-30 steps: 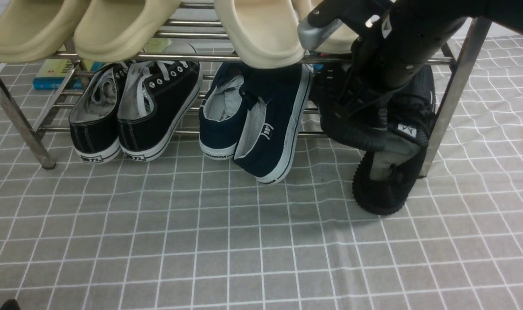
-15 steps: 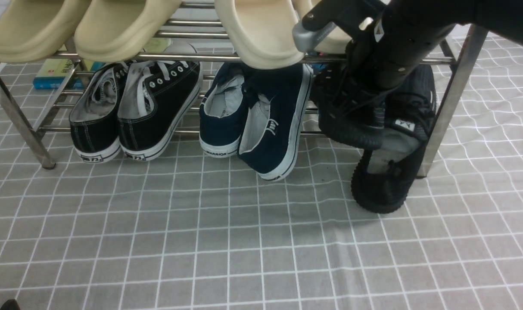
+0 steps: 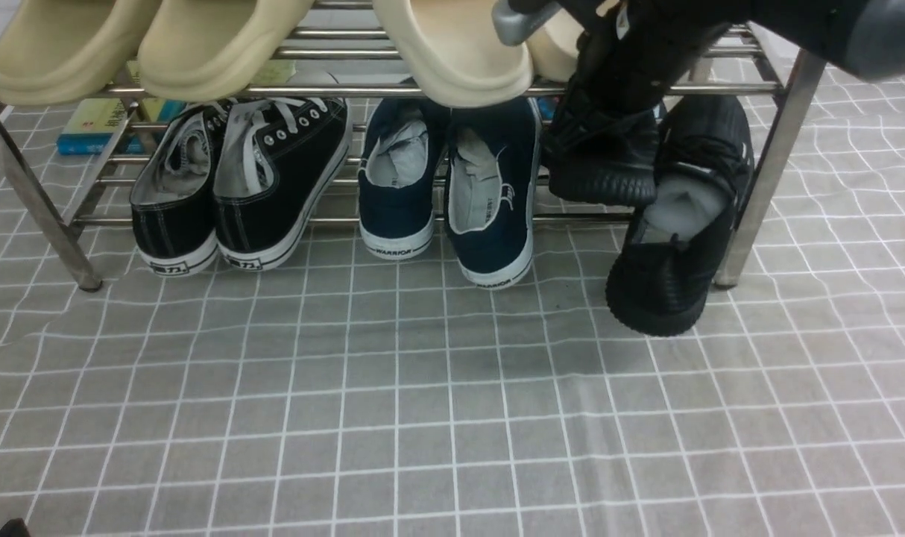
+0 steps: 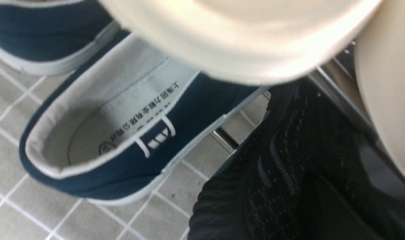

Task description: Take the shoes off the shelf with your hand from the grey coffee tablecloth.

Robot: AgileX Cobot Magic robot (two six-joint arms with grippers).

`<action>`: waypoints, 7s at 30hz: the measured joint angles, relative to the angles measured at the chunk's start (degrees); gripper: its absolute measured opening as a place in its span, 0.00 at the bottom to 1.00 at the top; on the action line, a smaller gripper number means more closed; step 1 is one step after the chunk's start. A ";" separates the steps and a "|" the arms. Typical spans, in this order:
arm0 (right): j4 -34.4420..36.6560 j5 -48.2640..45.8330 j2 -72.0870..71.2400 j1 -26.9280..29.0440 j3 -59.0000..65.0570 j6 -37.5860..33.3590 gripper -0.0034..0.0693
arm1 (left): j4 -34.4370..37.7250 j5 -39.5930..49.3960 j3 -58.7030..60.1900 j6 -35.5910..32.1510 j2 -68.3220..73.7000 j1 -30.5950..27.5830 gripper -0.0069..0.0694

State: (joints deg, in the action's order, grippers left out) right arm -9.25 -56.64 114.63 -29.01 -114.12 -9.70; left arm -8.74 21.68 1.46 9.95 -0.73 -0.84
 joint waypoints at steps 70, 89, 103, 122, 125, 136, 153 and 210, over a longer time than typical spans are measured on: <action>14.04 -13.18 -11.91 1.22 16.09 17.41 0.10 | -0.59 0.06 0.00 0.00 0.00 0.00 0.41; 15.04 -13.57 -20.93 -14.19 33.20 25.45 0.10 | -2.62 0.11 0.00 0.00 0.00 0.00 0.41; 14.71 -9.90 -20.98 -20.37 42.00 27.67 0.14 | -2.62 0.12 0.00 0.00 0.00 0.00 0.41; 3.97 -7.50 -21.78 -7.51 35.96 28.28 0.61 | -2.62 0.12 0.00 0.00 0.00 0.00 0.41; 3.36 -0.55 -19.30 -4.33 35.92 28.50 0.61 | -2.62 0.12 0.00 0.00 0.00 0.00 0.41; -1.85 13.81 -8.44 -2.49 35.92 28.50 0.45 | -2.62 0.17 0.00 0.00 0.00 0.00 0.41; 4.21 -14.77 -29.02 -2.12 37.80 29.20 0.05 | -2.62 0.17 0.00 0.00 0.00 0.00 0.41; -0.89 -6.83 -34.09 0.19 56.07 40.49 0.08 | -2.62 0.17 0.00 0.00 0.00 0.00 0.41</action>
State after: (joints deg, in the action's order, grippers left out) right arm -10.14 -63.47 80.54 -28.83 -58.04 30.80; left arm -11.37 21.85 1.46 9.95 -0.73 -0.84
